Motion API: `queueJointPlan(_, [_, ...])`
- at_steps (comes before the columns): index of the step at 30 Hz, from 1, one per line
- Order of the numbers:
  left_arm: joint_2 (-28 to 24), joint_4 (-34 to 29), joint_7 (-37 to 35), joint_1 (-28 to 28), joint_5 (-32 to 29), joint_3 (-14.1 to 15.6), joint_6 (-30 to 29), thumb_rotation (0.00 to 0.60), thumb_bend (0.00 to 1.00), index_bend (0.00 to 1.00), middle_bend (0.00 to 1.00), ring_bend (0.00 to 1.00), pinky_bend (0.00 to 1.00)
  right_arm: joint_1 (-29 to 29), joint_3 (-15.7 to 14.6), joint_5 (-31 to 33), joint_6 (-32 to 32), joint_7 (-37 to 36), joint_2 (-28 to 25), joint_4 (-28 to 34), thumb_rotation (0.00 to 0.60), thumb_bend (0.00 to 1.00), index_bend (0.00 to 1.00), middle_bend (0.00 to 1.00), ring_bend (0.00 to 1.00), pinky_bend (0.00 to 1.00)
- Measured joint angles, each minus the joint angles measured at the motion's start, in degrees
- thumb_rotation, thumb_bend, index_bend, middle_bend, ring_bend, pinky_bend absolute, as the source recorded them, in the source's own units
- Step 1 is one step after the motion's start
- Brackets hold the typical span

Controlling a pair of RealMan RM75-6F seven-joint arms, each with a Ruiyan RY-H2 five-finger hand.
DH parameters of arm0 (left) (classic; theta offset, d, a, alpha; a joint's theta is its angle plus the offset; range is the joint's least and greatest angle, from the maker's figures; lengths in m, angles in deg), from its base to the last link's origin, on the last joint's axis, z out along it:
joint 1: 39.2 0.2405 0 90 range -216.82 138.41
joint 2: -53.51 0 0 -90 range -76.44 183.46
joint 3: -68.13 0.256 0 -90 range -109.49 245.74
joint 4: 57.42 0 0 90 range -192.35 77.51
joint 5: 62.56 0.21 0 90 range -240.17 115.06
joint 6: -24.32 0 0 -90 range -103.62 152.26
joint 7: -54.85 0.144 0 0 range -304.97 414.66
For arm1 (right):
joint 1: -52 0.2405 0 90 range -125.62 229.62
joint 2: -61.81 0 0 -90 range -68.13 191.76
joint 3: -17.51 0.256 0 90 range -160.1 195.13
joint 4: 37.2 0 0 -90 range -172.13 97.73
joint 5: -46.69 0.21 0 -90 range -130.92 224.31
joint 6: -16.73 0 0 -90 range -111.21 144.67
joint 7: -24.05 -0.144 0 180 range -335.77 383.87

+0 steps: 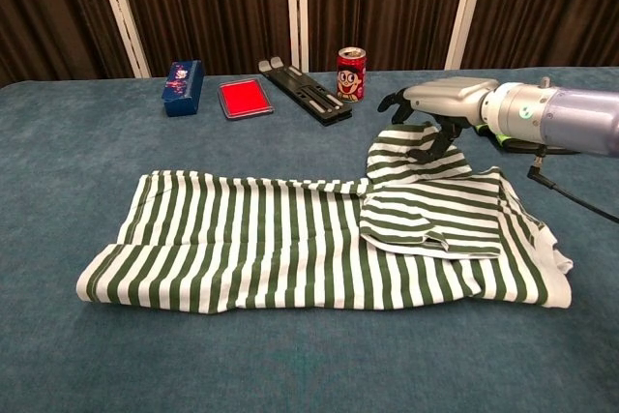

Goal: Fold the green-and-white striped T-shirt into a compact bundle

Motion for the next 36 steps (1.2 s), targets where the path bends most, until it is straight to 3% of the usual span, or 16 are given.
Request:
queueJointPlan(15, [-0.79, -1.79, -0.69, 0.44, 2.17, 0.56, -1.34, 0.6, 0.37, 0.0, 0.0, 0.0, 0.0, -4.55, 0.07, 0.5, 6.07, 12.38, -8.18, 16.26, 0.6, 0.41, 0.72, 0.08, 0.0, 0.0])
queueJointPlan(36, [-1.11, -3.07, -0.28, 0.67, 3.38, 1.08, -2.02, 0.6, 0.39, 0.0, 0.0, 0.0, 0.0, -9.54, -2.29, -1.46, 11.66, 26.55, -11.19, 25.26, 0.6, 0.41, 0.72, 0.08, 0.0, 0.0])
